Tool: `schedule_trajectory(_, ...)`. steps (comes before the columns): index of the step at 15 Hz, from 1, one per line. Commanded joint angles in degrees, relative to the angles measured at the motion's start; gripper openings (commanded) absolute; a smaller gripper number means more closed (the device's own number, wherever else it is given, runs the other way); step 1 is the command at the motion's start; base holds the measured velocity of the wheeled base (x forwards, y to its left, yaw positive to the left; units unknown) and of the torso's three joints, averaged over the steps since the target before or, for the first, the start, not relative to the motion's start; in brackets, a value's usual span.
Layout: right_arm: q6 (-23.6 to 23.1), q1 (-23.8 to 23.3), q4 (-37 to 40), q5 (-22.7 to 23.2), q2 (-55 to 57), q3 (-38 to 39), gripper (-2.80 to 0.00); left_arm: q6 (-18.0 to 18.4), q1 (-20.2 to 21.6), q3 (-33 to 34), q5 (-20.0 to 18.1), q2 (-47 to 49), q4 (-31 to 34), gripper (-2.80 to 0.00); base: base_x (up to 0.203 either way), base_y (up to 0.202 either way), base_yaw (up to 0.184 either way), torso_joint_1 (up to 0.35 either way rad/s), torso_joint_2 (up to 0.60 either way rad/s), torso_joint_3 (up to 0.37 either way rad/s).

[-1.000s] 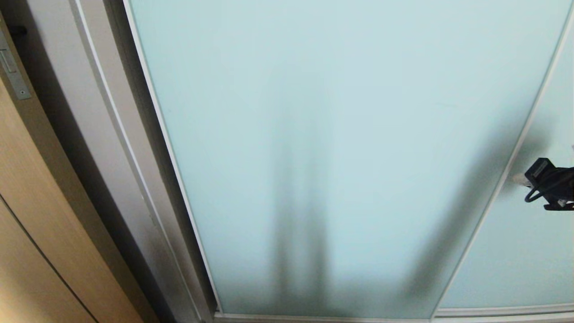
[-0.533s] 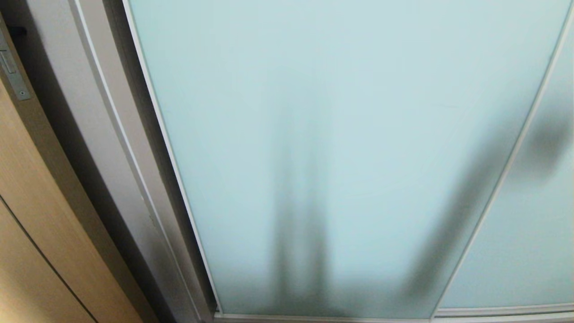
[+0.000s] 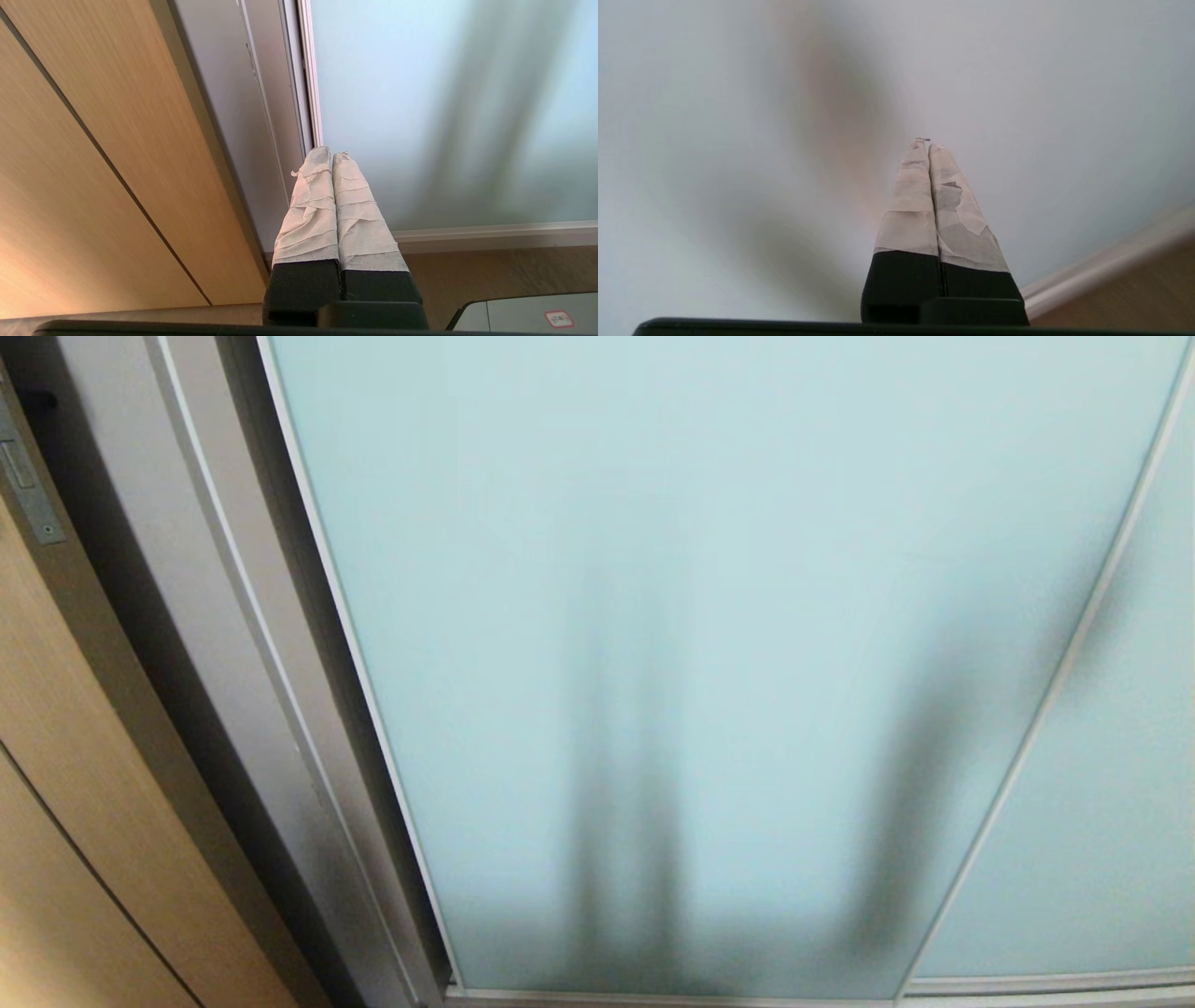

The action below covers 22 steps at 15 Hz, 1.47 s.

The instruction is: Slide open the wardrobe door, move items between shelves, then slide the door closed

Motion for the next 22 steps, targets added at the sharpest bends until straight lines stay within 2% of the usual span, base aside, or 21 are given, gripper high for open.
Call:
schedule_trajectory(1,-5.02,11.57,0.92,-0.01,-16.50,10.17,-2.80,0.04,-0.02,-0.01,-0.04,0.07,0.02,-2.80,0.000,0.000,0.000,0.000,0.00,0.000)
schedule_trajectory(3,-11.15,18.38,2.29,0.02,-26.37,20.85,-2.80,0.04,-0.02,-0.01,-0.04,0.07,0.02,-2.80,0.000,0.000,0.000,0.000,0.00,0.000)
schedule_trajectory(6,-15.42,23.32,6.80,1.12,-40.98,31.63,-2.80,0.02,-0.02,-0.01,-0.04,0.07,0.02,-2.80,0.000,0.000,0.000,0.000,0.00,0.000)
schedule_trajectory(10,-16.45,27.44,20.44,2.84,-62.19,39.57,-2.80,0.04,-0.02,-0.01,-0.04,0.07,-0.06,-2.80,0.000,0.000,0.000,0.000,0.00,0.000)
schedule_trajectory(12,-14.51,28.84,24.76,2.10,-68.74,41.69,-2.80,-0.05,-0.02,-0.01,-0.04,0.07,-0.06,-2.80,0.000,0.000,0.000,0.000,0.00,0.000)
schedule_trajectory(13,-10.81,29.37,25.09,0.36,-69.40,43.07,-2.80,-0.05,-0.02,-0.01,-0.04,0.07,-0.06,-2.80,0.000,0.000,0.000,0.000,0.00,0.000)
schedule_trajectory(14,-8.98,29.62,23.78,-1.79,-69.34,44.26,-2.80,-0.05,-0.02,-0.01,-0.04,0.07,0.01,-2.80,0.000,0.000,0.000,0.000,0.00,0.000)
schedule_trajectory(16,-10.15,29.66,19.34,-7.09,-69.33,46.65,-2.80,-0.05,-0.02,-0.01,-0.04,0.07,0.02,-2.80,0.000,0.000,0.000,0.000,0.00,0.000)
schedule_trajectory(18,-15.45,29.66,21.71,-6.11,-69.12,46.65,-2.80,-0.05,-0.02,-0.01,-0.04,0.07,-0.06,-2.80,0.000,0.000,0.000,0.000,0.00,0.000)
schedule_trajectory(22,-14.42,29.66,21.49,-5.26,-69.24,46.68,-2.80,-0.05,-0.02,-0.01,-0.04,0.07,0.02,-2.80,0.000,0.000,0.000,0.000,0.00,0.000)
